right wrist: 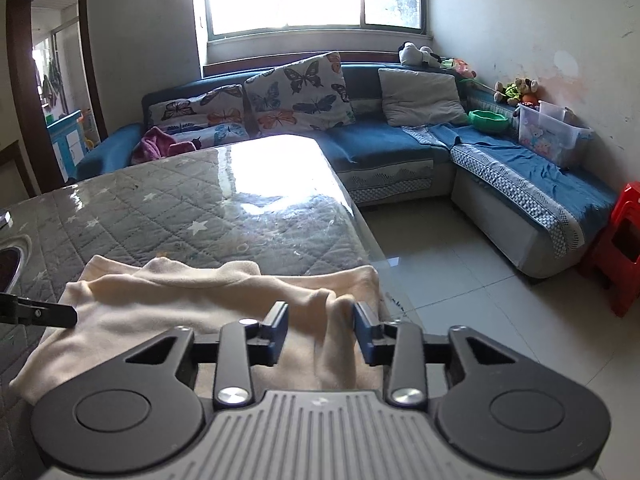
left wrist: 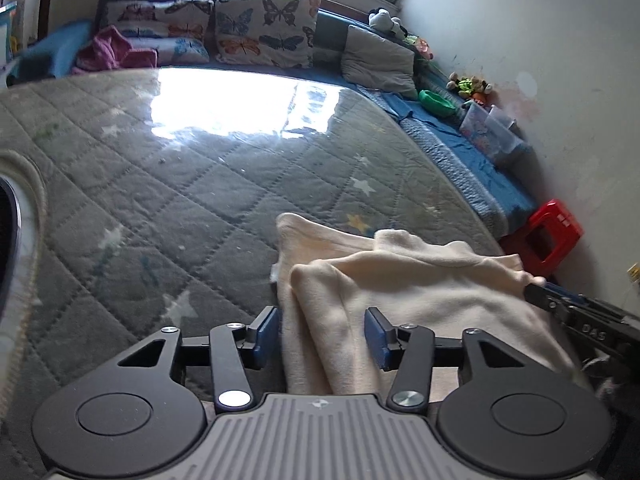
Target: Fold clothes
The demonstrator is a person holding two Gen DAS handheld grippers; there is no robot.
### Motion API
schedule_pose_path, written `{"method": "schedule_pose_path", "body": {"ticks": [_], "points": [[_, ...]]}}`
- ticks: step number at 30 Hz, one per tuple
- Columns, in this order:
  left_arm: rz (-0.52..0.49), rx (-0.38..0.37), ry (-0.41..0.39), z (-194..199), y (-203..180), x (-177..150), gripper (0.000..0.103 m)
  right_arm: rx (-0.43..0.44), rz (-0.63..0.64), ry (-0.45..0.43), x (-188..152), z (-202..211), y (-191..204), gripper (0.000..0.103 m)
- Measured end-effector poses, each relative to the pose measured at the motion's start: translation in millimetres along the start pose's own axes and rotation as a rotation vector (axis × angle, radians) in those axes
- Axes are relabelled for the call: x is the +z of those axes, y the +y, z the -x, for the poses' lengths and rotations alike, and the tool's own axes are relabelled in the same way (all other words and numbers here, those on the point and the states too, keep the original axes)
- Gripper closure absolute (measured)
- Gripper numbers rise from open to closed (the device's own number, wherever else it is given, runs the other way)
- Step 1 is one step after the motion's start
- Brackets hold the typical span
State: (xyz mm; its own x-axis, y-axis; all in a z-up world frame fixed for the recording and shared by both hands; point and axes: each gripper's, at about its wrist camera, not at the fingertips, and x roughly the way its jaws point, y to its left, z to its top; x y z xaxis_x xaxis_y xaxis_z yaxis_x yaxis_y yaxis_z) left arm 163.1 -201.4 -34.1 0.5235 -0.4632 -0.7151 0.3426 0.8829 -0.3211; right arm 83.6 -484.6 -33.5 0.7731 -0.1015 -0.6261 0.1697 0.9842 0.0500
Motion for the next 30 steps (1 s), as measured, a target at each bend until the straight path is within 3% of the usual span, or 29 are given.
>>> {"method": "schedule_pose_path", "body": {"ticks": [8,11,18,26,30], "points": [[-0.065,0.044,-0.022,9.3,-1.8,-8.5,0.041,-0.007,-0.001,0.004,-11.5,9.5,5.3,0.052],[-0.083,0.058,-0.038,15.9,-1.3,-13.5,0.027,-0.010,0.002,0.003,-16.8,14.6,9.0,0.043],[-0.125,0.083,-0.071,33.9,0.4,-29.5,0.013,-0.012,0.021,-0.009,-32.9,29.6,23.3,0.024],[-0.141,0.081,-0.120,59.1,4.8,-48.5,0.001,-0.014,0.045,-0.037,-46.9,52.5,43.2,0.013],[-0.151,0.085,-0.126,69.1,7.9,-57.9,0.000,-0.016,0.040,-0.057,-53.7,63.1,50.5,0.005]]}}
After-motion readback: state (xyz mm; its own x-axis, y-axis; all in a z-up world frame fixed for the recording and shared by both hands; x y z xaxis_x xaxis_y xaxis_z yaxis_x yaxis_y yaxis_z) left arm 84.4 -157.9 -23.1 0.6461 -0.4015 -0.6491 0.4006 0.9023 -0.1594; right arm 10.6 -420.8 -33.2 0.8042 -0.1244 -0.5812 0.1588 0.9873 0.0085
